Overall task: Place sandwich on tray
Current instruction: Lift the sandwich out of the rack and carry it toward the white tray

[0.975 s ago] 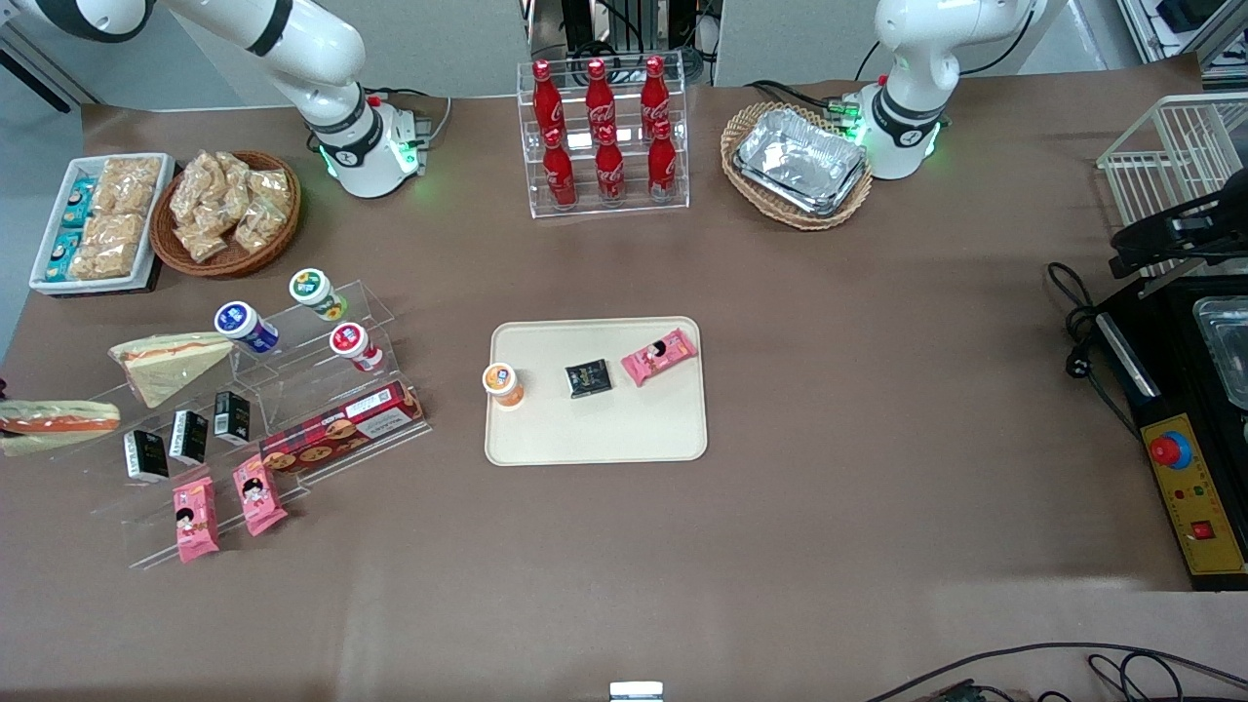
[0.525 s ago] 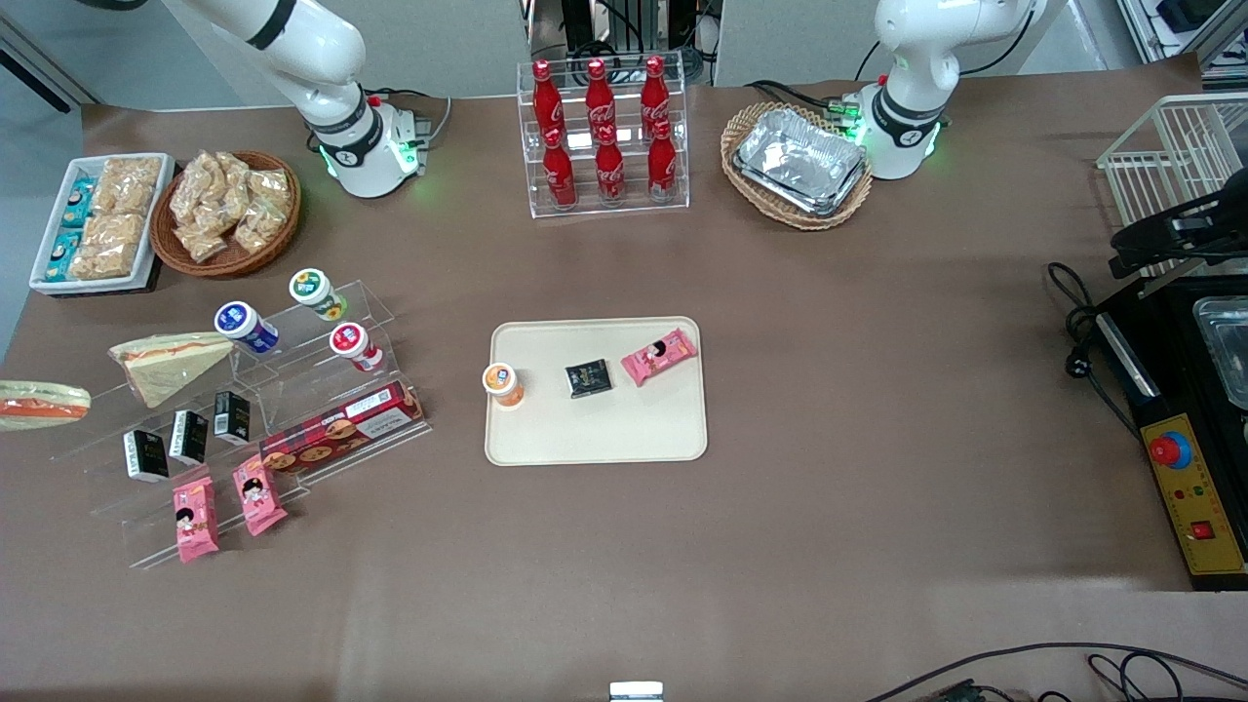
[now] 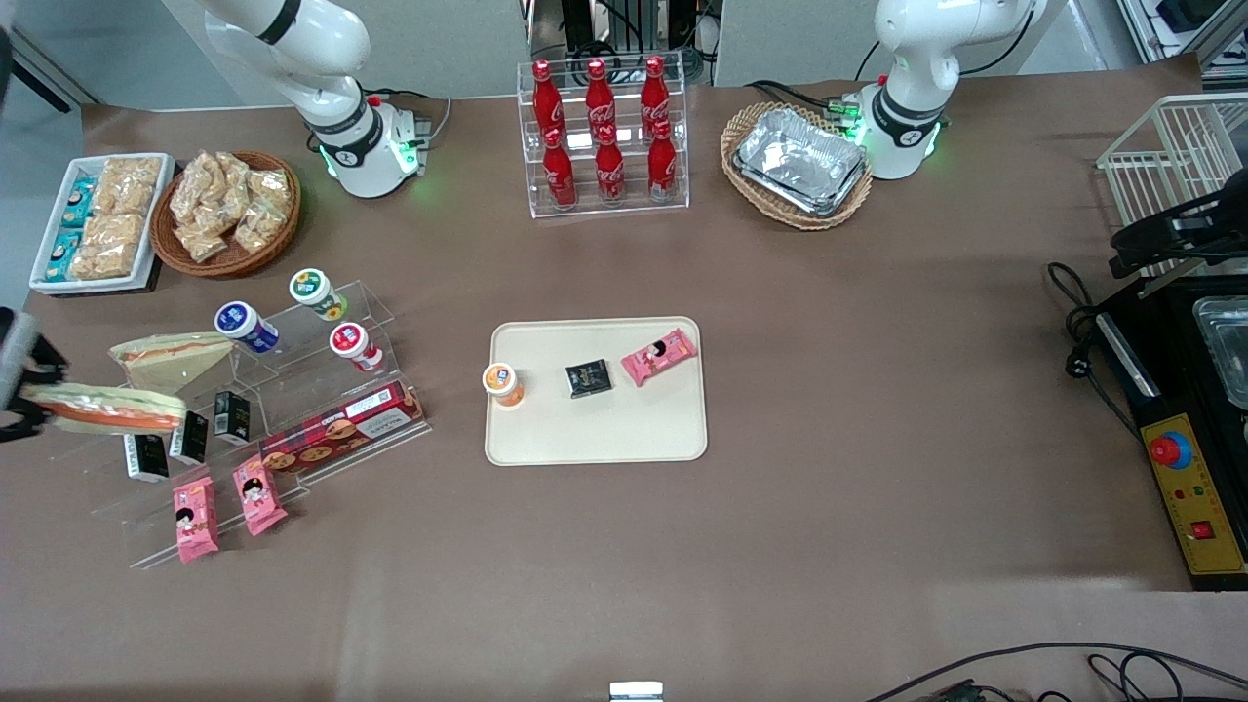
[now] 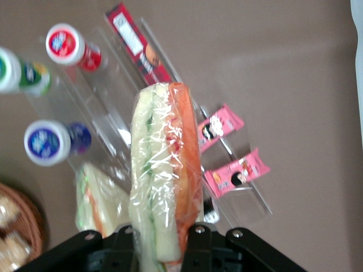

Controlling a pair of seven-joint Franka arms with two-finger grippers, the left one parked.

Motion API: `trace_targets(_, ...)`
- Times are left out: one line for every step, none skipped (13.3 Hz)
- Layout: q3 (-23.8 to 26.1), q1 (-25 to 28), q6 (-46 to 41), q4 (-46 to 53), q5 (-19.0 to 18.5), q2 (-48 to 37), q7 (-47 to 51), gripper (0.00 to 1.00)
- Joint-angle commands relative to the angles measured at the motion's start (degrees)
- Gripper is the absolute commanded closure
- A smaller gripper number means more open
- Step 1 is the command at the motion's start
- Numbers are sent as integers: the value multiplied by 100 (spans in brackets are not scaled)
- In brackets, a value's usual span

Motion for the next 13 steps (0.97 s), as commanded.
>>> trace_targets(-39,610,-223,4,253,-147,1300,100)
trace_targets(-39,812,-223,4,262,-139,1625,100)
trace_targets(-39,1014,-223,4,262,-138,1959,100)
trace_targets(-39,1199,-214,4,262,-138,2319,100)
trace_targets(-39,1436,-205,4,262,-121,2680,100)
trace_targets(-48,1716,-205,4,262,-104,3066,100)
trace_targets(-48,1998,-144,-5,262,-60,3479,100)
trace_targets(-48,2279,-118,-5,271,54,3857,100)
trace_targets(-48,2517,-48,-5,314,203,4105,100)
trace_targets(-48,2754,170,-5,428,343,4203,100)
trace_targets(-48,2930,460,-13,568,484,4204,100)
trace_targets(-48,3097,689,-5,700,677,4204,100)
trace_targets(-48,3352,935,-5,728,844,4213,100)
